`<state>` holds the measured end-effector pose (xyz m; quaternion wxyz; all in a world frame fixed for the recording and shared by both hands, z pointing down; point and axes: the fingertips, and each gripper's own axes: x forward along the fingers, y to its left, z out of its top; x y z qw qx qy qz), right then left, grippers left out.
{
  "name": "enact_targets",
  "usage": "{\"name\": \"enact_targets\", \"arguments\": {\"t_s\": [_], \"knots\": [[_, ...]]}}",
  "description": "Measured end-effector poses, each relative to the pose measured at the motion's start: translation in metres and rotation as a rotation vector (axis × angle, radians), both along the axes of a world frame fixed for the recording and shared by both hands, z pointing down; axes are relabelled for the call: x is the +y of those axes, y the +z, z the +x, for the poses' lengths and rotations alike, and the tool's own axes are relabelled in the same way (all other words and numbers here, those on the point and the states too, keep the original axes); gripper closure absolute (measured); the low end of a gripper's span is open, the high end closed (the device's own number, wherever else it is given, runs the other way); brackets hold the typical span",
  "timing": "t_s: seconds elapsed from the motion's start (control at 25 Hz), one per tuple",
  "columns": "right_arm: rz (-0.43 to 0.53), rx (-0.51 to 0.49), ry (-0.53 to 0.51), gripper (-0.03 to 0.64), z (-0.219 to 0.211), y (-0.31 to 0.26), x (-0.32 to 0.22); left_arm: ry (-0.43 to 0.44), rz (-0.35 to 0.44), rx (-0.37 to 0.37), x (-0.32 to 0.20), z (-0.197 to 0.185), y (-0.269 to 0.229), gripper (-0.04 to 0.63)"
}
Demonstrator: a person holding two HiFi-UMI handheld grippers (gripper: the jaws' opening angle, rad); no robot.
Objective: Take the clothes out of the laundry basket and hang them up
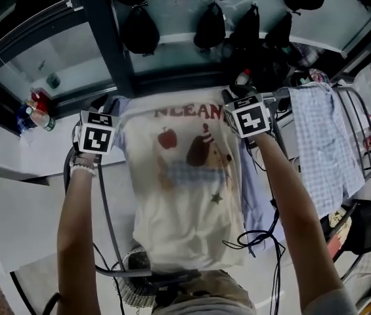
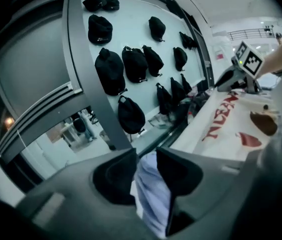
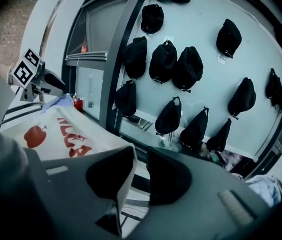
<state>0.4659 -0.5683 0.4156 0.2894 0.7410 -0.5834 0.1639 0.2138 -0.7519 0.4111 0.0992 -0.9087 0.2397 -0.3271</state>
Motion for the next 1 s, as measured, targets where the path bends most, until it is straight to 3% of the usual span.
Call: {"name": "enact_targets", "arguments": {"t_s": [0.12, 0.28, 0.52, 0.8, 1.0], "knots": [[0.044, -0.056, 0.007, 0.478, -0.006, -0.005, 0.007, 0.034, -0.023, 0.023, 0.021, 0.001, -0.005, 0.431], [0.122, -0.096, 0.03, 0.465, -0.019, -0.025, 0.028, 0.048, -0.011, 0.076, 0.053, -0.012, -0.025, 0.419], [0.212, -0.185, 0.046, 0.439, -0.047, -0.051, 0.075, 0.064, 0.046, 0.172, 0.119, -0.038, -0.069, 0.465], [0.243, -0.249, -0.033, 0.412, -0.102, -0.067, 0.151, 0.068, 0.105, 0.221, 0.216, -0.079, -0.11, 0.508], [0.328, -0.22, -0.076, 0.406, -0.139, -0.09, 0.234, 0.077, 0.114, 0.282, 0.306, -0.104, -0.132, 0.518]]}}
